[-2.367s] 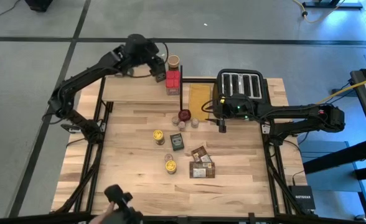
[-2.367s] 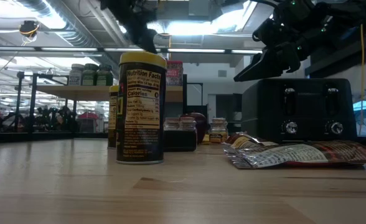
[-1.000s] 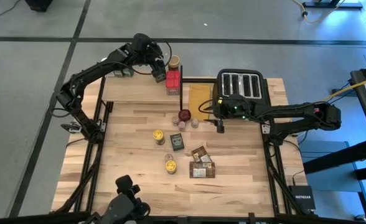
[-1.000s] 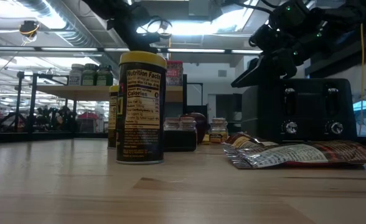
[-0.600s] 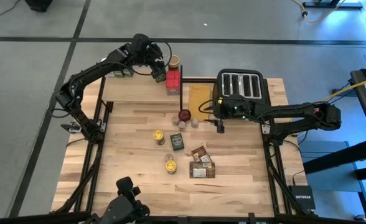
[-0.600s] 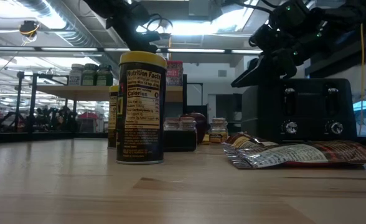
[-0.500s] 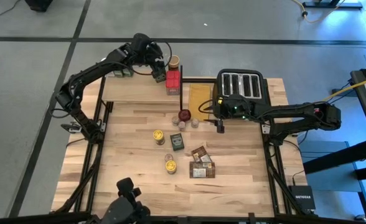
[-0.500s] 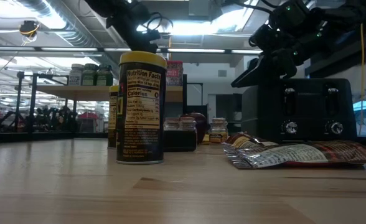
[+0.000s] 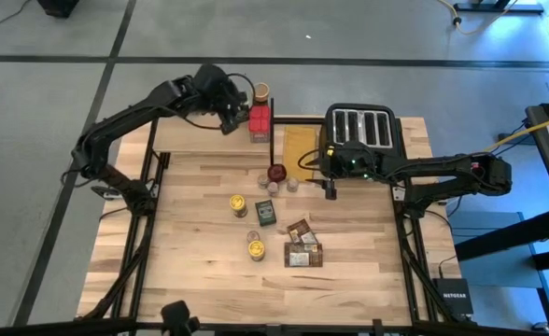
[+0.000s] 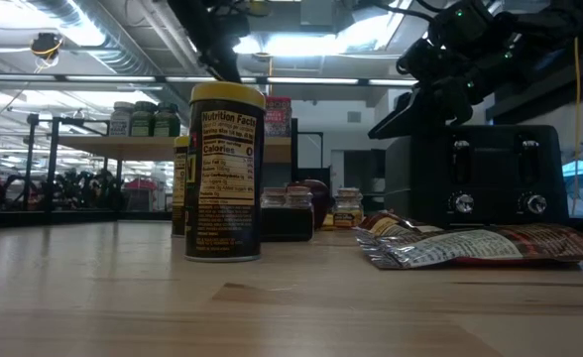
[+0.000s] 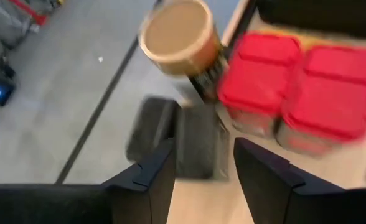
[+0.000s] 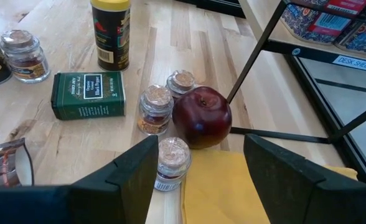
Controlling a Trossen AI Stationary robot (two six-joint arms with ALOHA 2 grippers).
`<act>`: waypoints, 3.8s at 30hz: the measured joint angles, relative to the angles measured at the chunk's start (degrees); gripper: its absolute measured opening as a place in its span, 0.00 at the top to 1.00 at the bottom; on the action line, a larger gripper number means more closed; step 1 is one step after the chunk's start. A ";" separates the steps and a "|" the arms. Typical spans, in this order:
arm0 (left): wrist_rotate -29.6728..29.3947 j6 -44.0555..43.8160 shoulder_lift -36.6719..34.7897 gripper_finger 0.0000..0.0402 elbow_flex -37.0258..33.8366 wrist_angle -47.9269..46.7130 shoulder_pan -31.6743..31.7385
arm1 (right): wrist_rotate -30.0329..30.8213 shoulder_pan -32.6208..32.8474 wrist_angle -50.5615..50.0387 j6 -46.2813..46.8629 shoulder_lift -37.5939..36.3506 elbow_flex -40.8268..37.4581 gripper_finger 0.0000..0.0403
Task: Shelf spices
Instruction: Put the bottom black seasoning can aligned with the other black seasoning can on the shelf, then put the top yellow seasoning bottle on the shelf
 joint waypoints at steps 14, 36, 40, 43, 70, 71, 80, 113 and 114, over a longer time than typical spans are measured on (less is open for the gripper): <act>-7.47 -0.03 -0.14 0.61 -6.22 5.14 0.17 | -0.59 0.00 0.04 -0.02 -0.02 0.04 0.40; -7.31 -0.76 -7.05 0.61 -6.36 5.14 -6.54 | -0.15 0.00 0.52 0.00 -0.02 0.04 0.40; -6.17 -3.19 -10.62 0.61 -6.67 3.78 -11.29 | -0.15 0.00 1.69 0.10 -0.02 0.04 0.40; -4.20 -5.57 -12.57 0.61 -8.69 3.25 -15.02 | -0.15 0.00 2.42 0.54 -0.02 0.04 0.40; -4.66 -24.95 -14.61 0.61 -34.70 19.22 -44.07 | 2.05 15.01 12.31 7.89 9.39 1.86 0.40; -4.73 -25.82 -14.61 0.61 -34.93 19.66 -44.16 | 3.30 16.20 12.62 7.97 10.08 2.51 0.40; -5.93 -29.96 -14.61 0.61 -38.12 19.49 -47.93 | 8.92 23.48 15.39 12.90 20.38 6.65 0.40; 0.44 -34.40 -11.43 0.29 -34.51 13.84 -40.88 | 16.09 29.29 15.03 19.61 26.27 11.63 0.40; 0.34 -34.40 -10.83 0.29 -34.51 13.92 -40.88 | 16.10 29.27 15.05 19.48 26.27 11.63 0.40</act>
